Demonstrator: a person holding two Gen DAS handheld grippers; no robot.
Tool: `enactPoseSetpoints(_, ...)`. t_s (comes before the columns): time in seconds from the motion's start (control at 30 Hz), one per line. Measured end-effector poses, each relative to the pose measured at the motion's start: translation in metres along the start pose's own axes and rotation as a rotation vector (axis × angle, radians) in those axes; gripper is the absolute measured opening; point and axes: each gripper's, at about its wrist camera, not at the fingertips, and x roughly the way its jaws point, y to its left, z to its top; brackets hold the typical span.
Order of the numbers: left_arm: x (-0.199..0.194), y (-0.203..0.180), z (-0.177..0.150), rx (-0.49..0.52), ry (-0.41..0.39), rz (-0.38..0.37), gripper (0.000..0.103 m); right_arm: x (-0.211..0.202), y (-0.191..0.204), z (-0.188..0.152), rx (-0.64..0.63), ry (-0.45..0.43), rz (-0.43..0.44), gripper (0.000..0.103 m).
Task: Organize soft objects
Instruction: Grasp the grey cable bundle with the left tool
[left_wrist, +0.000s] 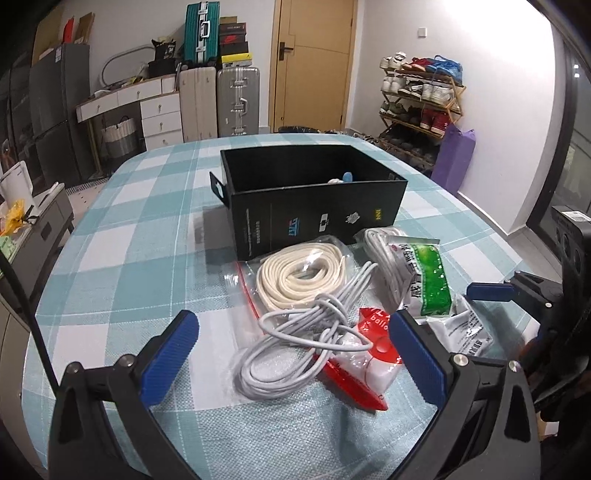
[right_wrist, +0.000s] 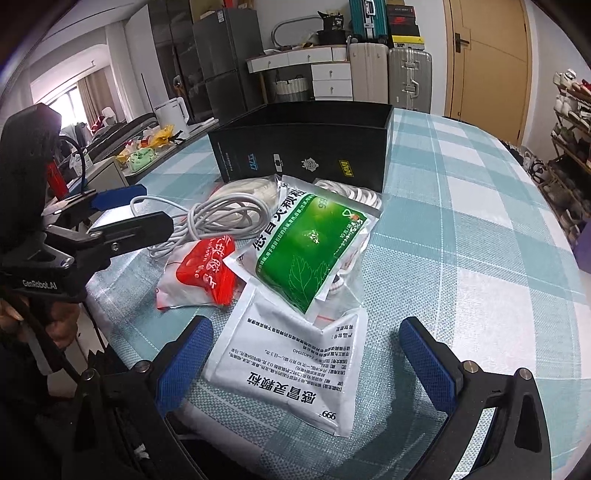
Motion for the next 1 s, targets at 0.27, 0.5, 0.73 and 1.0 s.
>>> enactPoseSetpoints(0.27,0.008,0.004,-0.002,-0.015,0.019,0.011,0.103,0.001,0.000,-0.002,-0.011,0.005,-0.026,0.102)
enactPoseSetpoints(0.5,0.010,0.005,0.000,-0.022,0.019,-0.007,0.103,-0.004,-0.014,-0.006,0.001,0.008,-0.074,0.102)
enactPoseSetpoints(0.73,0.015,0.004,0.002,-0.036,0.023,-0.012,0.103,-0.007,-0.024,-0.009,0.015,0.002,-0.103,0.102)
enactPoseSetpoints(1.0,0.023,0.002,0.004,-0.045,0.043,-0.032,0.097,-0.006,-0.025,-0.009,0.013,-0.005,-0.108,0.102)
